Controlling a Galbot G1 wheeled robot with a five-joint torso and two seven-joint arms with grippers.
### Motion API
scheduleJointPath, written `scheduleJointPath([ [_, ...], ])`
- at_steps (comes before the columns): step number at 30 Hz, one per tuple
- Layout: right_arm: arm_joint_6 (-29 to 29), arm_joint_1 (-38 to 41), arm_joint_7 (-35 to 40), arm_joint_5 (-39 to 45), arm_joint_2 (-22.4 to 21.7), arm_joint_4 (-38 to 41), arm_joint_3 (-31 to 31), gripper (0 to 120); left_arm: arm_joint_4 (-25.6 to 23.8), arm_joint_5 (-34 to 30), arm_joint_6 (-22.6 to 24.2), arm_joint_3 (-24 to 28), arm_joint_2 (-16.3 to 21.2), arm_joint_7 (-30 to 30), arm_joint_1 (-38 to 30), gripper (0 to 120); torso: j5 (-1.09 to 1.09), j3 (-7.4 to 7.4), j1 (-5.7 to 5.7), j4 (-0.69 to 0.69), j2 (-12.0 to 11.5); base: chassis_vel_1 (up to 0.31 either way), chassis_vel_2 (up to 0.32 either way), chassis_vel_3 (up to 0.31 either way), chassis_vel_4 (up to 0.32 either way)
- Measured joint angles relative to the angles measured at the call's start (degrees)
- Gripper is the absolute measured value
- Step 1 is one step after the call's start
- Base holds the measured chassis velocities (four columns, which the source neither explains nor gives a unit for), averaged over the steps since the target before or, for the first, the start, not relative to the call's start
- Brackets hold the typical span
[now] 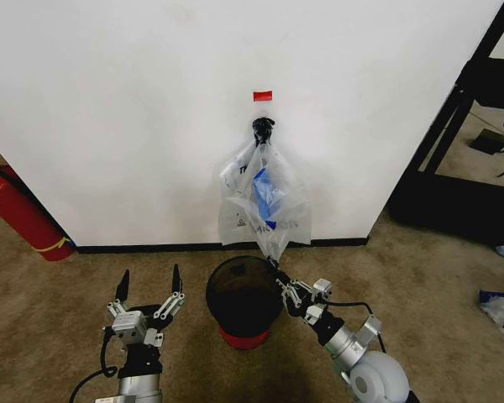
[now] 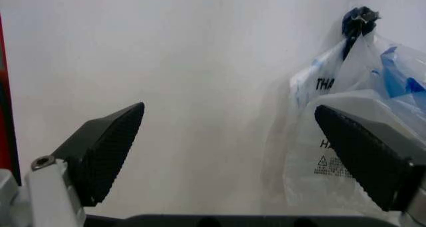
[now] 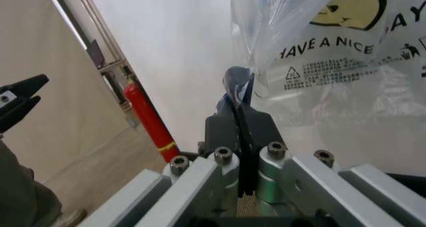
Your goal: Pick up the garbage bag from the wall and place it over the trash bin.
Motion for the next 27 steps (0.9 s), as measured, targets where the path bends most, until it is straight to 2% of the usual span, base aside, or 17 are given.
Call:
scheduleJointPath([
  [19, 2.9, -0.1, -3.0, -6.1, 0.3, -3.3, 0.3, 0, 1.1, -0.4, 0.4, 0.2, 0.2, 0.0, -0.8, 100, 0.0, 0.0, 0.0, 0.0, 0.0, 0.0, 0.0, 0.0, 0.0],
  [27, 2.3, 1.0, -1.3, -3.8, 0.3, -1.9, -0.2, 0, 1.0, -0.6, 0.9, 0.5, 0.7, 0.0, -1.1, 100, 0.0, 0.0, 0.0, 0.0, 0.0, 0.0, 0.0, 0.0, 0.0],
])
